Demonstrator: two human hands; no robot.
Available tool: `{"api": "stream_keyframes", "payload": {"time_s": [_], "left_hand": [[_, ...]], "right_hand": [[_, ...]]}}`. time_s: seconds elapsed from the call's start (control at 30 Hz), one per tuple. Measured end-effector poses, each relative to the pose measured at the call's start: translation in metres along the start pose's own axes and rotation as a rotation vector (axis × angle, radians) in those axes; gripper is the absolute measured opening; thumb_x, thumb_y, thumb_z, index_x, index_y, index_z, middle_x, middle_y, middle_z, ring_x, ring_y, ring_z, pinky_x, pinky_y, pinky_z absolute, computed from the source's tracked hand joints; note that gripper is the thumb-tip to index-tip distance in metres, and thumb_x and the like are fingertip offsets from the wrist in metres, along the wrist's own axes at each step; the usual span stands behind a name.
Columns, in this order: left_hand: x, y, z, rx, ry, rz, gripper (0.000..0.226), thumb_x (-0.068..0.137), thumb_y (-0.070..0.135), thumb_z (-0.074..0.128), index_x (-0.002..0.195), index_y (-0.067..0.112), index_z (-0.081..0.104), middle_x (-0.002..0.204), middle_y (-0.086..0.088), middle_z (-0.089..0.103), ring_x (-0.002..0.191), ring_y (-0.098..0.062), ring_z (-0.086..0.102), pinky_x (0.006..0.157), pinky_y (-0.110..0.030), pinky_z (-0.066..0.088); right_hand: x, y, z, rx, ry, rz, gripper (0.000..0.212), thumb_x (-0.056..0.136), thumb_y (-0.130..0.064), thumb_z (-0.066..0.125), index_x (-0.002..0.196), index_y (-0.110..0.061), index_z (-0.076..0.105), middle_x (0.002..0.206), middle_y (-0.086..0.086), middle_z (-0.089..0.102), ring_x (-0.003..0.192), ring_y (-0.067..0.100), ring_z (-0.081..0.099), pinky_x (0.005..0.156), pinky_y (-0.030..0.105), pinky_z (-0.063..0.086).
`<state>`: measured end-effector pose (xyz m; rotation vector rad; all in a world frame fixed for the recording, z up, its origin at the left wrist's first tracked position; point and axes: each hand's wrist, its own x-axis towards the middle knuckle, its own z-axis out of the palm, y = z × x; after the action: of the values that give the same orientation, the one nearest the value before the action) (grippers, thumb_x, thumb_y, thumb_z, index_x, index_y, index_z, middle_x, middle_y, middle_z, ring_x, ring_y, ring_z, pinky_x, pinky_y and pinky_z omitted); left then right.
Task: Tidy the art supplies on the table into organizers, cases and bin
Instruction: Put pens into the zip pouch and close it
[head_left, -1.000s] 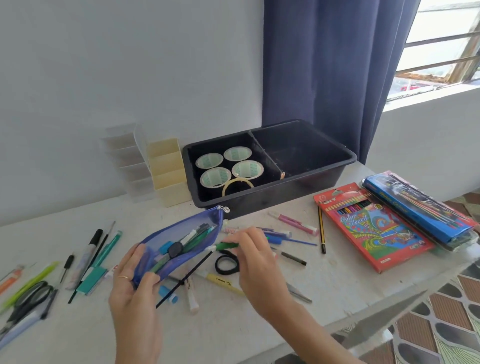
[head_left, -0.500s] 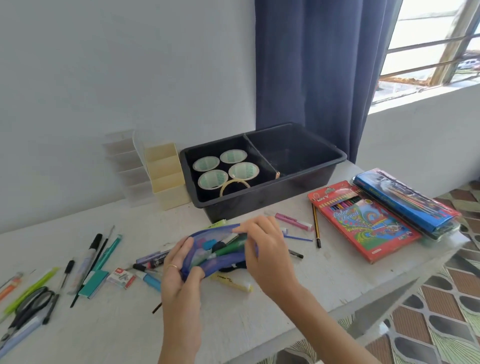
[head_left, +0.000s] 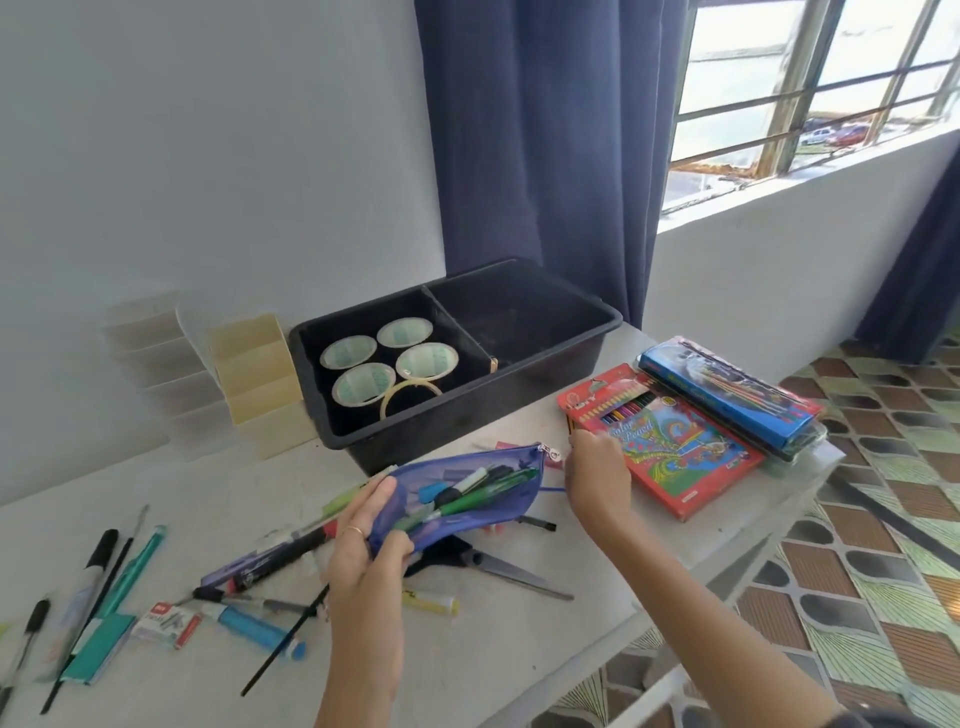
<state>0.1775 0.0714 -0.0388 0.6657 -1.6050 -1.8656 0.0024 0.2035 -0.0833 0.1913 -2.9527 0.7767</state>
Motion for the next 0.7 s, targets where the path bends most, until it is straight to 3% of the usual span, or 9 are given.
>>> {"api": "stream_keyframes", "payload": {"time_s": [0.07,0.2,0.27,0.33,0.4,0.47,0.57,0.7], "left_hand": [[0.004,-0.003,-0.003,0.068,0.005,-0.008,0.052,0.089,-0.013,0.041,0.108,0.031,0.059,0.128,0.012,0.053,0.107,0.004,0.058,0.072,-0.014,0.051],[0.013,-0.002,-0.013,0.181,-0.021,-0.072,0.05,0.09,-0.009,0.044,0.101,0.038,0.058,0.128,0.01,0.054,0.118,-0.008,0.051,0.101,-0.039,0.045],[0.017,0.003,-0.015,0.215,-0.043,-0.087,0.047,0.09,-0.007,0.045,0.102,0.036,0.058,0.127,0.007,0.054,0.117,-0.011,0.052,0.1,-0.038,0.045],[0.022,0.006,-0.018,0.236,-0.065,-0.092,0.042,0.091,-0.005,0.046,0.107,0.031,0.06,0.125,0.006,0.055,0.114,-0.013,0.054,0.091,-0.032,0.049],[0.028,0.009,-0.021,0.22,-0.083,-0.115,0.039,0.092,-0.005,0.046,0.11,0.026,0.06,0.124,0.006,0.055,0.113,-0.016,0.056,0.088,-0.032,0.051],[0.033,0.009,-0.024,0.202,-0.087,-0.149,0.038,0.092,-0.005,0.045,0.107,0.025,0.061,0.124,0.005,0.055,0.113,-0.019,0.057,0.093,-0.037,0.051],[0.037,0.009,-0.025,0.177,-0.09,-0.177,0.037,0.092,-0.007,0.044,0.108,0.021,0.062,0.121,0.002,0.057,0.107,-0.019,0.06,0.087,-0.035,0.053],[0.037,0.014,-0.024,0.105,-0.08,-0.222,0.035,0.093,-0.009,0.042,0.117,0.01,0.059,0.117,0.0,0.056,0.102,-0.022,0.063,0.07,-0.025,0.059]], "right_hand": [[0.002,-0.003,0.002,0.016,-0.035,-0.001,0.012,0.089,0.002,0.051,0.097,0.001,0.06,0.104,0.016,0.056,0.095,0.031,0.051,0.064,0.032,0.039],[0.001,-0.007,0.002,0.036,-0.081,0.038,0.011,0.085,-0.006,0.063,0.089,0.0,0.055,0.102,0.015,0.052,0.094,0.03,0.048,0.064,0.031,0.034],[0.0,-0.008,0.001,0.157,-0.087,0.126,0.022,0.08,-0.006,0.067,0.067,-0.003,0.049,0.076,0.012,0.05,0.072,0.027,0.047,0.057,0.031,0.031],[-0.002,-0.01,-0.004,0.334,-0.121,0.226,0.024,0.075,-0.008,0.07,0.06,0.0,0.054,0.056,0.005,0.04,0.053,0.02,0.038,0.048,0.029,0.029],[-0.009,-0.014,-0.02,0.475,-0.146,0.267,0.014,0.075,-0.008,0.071,0.064,0.0,0.066,0.053,0.004,0.044,0.05,0.015,0.039,0.047,0.025,0.031],[-0.021,-0.021,-0.044,0.645,-0.154,0.247,0.01,0.077,-0.006,0.069,0.068,-0.009,0.069,0.062,0.003,0.06,0.057,0.015,0.052,0.053,0.024,0.041],[-0.039,-0.039,-0.08,0.835,-0.084,0.102,0.009,0.079,-0.008,0.07,0.086,-0.015,0.07,0.077,-0.001,0.069,0.07,0.011,0.064,0.059,0.02,0.05],[-0.055,-0.071,-0.09,0.997,-0.11,-0.374,0.021,0.08,-0.002,0.069,0.094,-0.018,0.071,0.084,-0.001,0.071,0.077,0.011,0.067,0.07,0.019,0.055]]}}
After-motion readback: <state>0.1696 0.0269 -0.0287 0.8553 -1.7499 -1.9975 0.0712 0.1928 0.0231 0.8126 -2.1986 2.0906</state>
